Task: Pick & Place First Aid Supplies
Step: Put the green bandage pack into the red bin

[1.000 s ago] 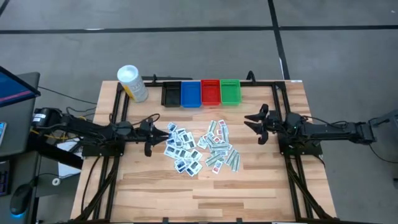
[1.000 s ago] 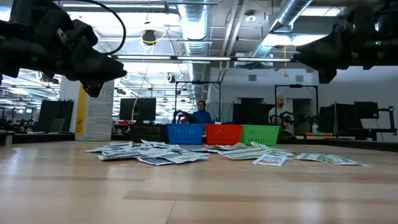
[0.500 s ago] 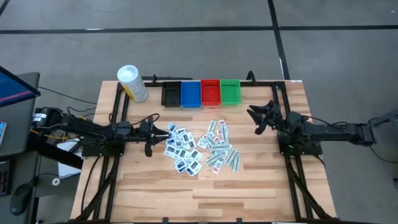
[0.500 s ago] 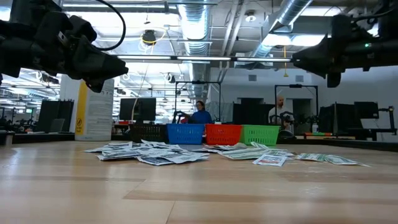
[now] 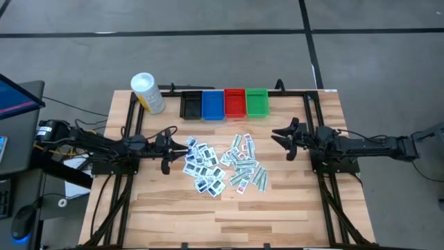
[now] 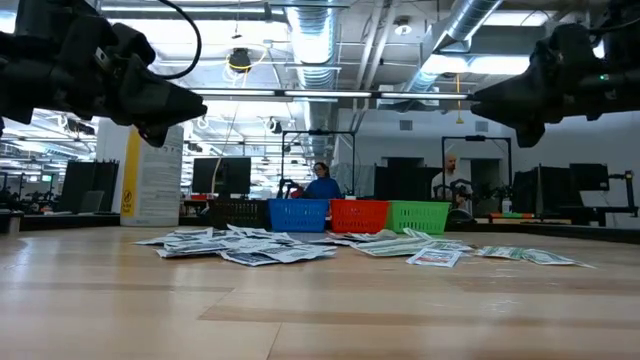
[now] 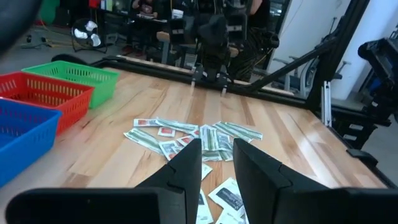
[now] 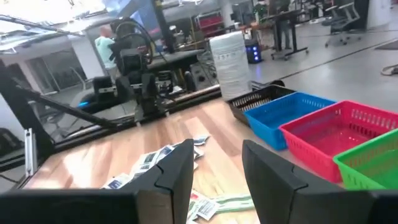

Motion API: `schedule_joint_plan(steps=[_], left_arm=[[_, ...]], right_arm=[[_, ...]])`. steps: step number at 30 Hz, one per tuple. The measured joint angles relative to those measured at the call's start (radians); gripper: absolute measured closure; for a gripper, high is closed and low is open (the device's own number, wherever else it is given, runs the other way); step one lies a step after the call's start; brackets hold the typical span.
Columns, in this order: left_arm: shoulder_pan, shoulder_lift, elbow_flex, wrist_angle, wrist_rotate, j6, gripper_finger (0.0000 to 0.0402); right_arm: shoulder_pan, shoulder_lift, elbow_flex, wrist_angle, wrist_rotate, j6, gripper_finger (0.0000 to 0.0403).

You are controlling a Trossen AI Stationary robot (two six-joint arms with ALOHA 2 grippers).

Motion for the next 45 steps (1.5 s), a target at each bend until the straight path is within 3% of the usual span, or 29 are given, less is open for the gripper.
schedule_joint_plan(steps=[5, 11, 17, 22, 27, 37, 45], left_arm=[[0.018, 0.0, 0.001, 0.145, 0.001, 0.127, 0.0309], [0.125, 0.0, 0.001, 0.242, 0.0, 0.315, 0.0309], [0.221, 0.017, 0.001, 0.227, 0.01, 0.311, 0.0309], [0.224, 0.067, 0.001, 0.216, 0.016, 0.279, 0.0309], [0.224, 0.119, 0.001, 0.219, 0.016, 0.259, 0.0309], [0.224, 0.163, 0.001, 0.219, 0.114, 0.249, 0.0309], [0.224, 0.163, 0.001, 0.221, 0.116, 0.231, 0.0309]], right_arm=[[0.016, 0.01, 0.022, -0.033, -0.058, -0.123, 0.0272], [-0.009, 0.161, 0.155, -0.154, 0.001, -0.179, 0.0272], [-0.041, 0.431, 0.314, -0.219, -0.071, -0.288, 0.0272], [-0.071, 0.659, 0.476, -0.317, -0.184, -0.42, 0.0272], [-0.078, 0.825, 0.62, -0.484, -0.207, -0.495, 0.0272], [-0.085, 1.01, 0.716, -0.535, -0.206, -0.559, 0.0272], [-0.146, 1.108, 0.722, -0.528, -0.206, -0.661, 0.0272]])
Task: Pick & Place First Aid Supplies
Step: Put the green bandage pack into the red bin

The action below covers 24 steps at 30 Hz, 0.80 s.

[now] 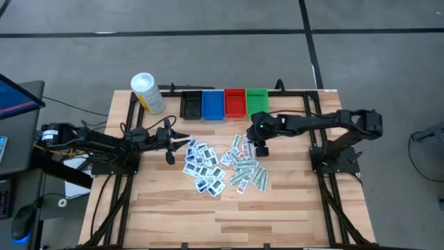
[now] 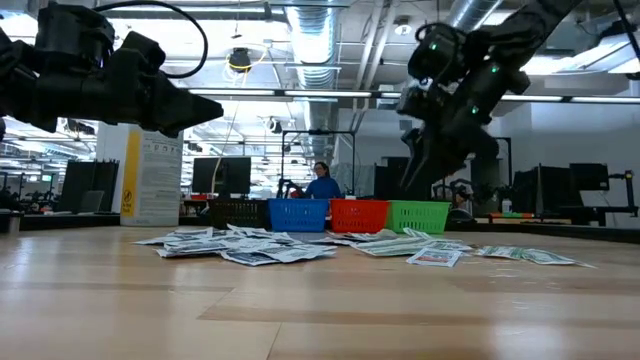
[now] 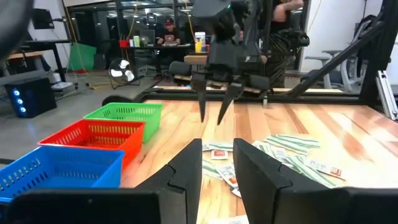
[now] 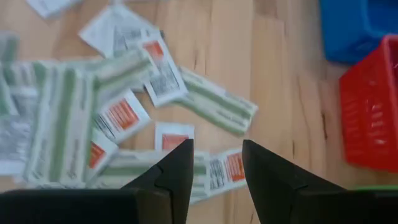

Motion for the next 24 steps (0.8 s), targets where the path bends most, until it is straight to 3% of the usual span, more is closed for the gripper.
schedule_joint_plan(steps=[11, 24], left_arm=[[0.0, 0.0, 0.0, 0.002, -0.003, 0.0, 0.0309], [0.0, 0.0, 0.0, 0.003, -0.003, 0.002, 0.0309]], right_arm=[[-0.029, 0.089, 0.0, 0.04, -0.059, -0.012, 0.0272], [-0.028, 0.176, 0.0, 0.059, -0.059, -0.01, 0.0272]])
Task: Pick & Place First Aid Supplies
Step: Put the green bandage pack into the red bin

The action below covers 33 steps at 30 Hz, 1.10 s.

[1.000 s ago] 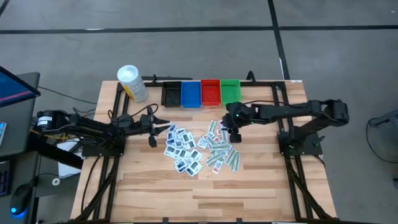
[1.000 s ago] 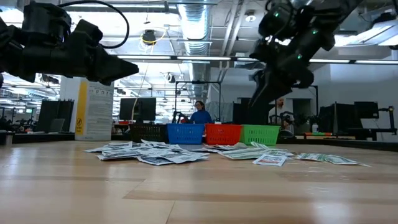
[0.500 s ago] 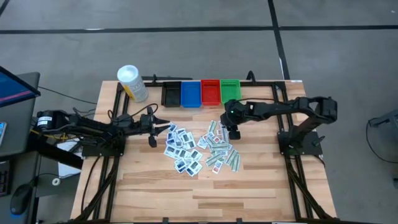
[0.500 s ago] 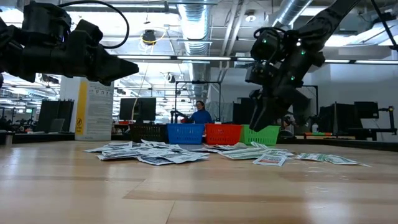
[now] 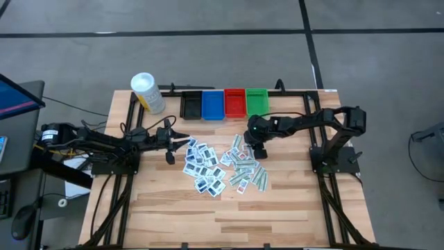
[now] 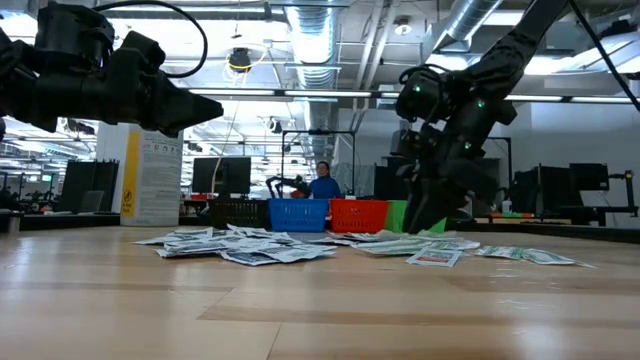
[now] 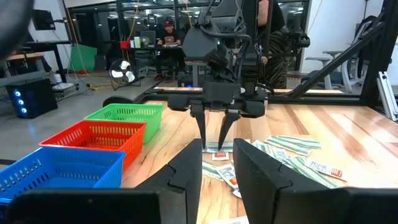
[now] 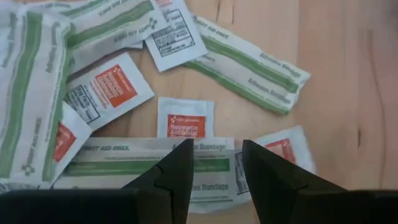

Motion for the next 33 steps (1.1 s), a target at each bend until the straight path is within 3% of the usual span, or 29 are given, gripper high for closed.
schedule_joint_plan(steps=[28, 33], left_arm=[[0.0, 0.0, 0.0, 0.001, 0.0, 0.001, 0.0309], [0.0, 0.0, 0.0, 0.001, 0.0, 0.001, 0.0309]], right_arm=[[0.0, -0.004, 0.0, 0.012, 0.007, -0.086, 0.0272], [0.0, -0.005, 0.0, 0.027, 0.05, -0.097, 0.0272]])
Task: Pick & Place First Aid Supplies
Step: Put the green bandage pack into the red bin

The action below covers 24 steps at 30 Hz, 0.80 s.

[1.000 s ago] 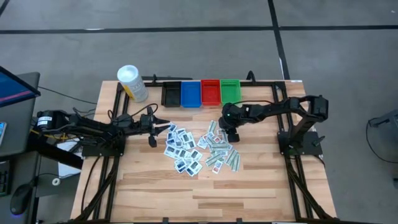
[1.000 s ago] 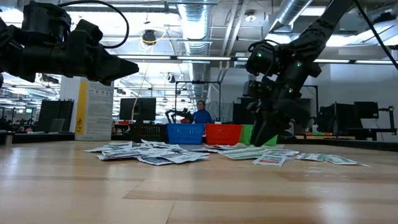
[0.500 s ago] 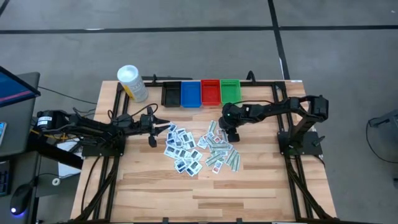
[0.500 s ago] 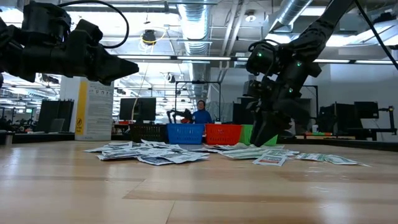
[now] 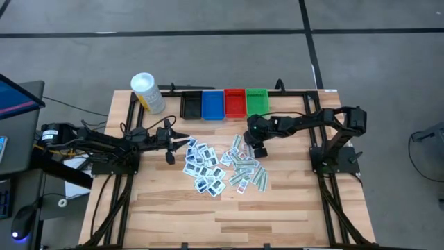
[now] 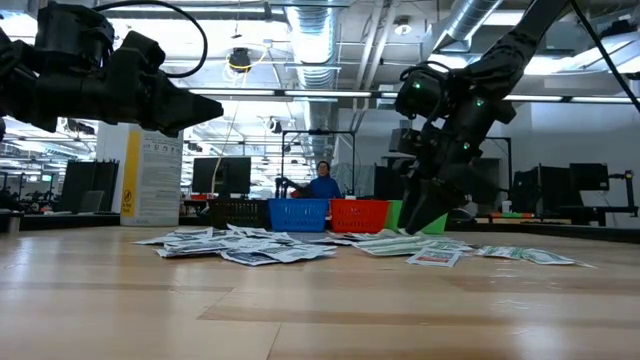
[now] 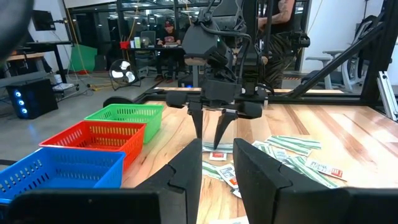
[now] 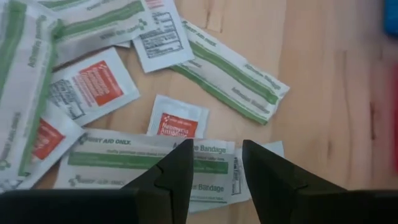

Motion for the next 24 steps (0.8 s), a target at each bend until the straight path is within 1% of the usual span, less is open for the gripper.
schedule_joint_plan(steps=[15, 24], left_arm=[[0.0, 0.0, 0.0, 0.0, 0.0, 0.0, 0.0309], [0.0, 0.0, 0.0, 0.001, 0.0, 0.0, 0.0309]], right_arm=[[-0.001, -0.001, 0.0, -0.006, 0.01, 0.016, 0.0272], [0.002, -0.073, -0.001, -0.014, 0.01, 0.019, 0.0272]])
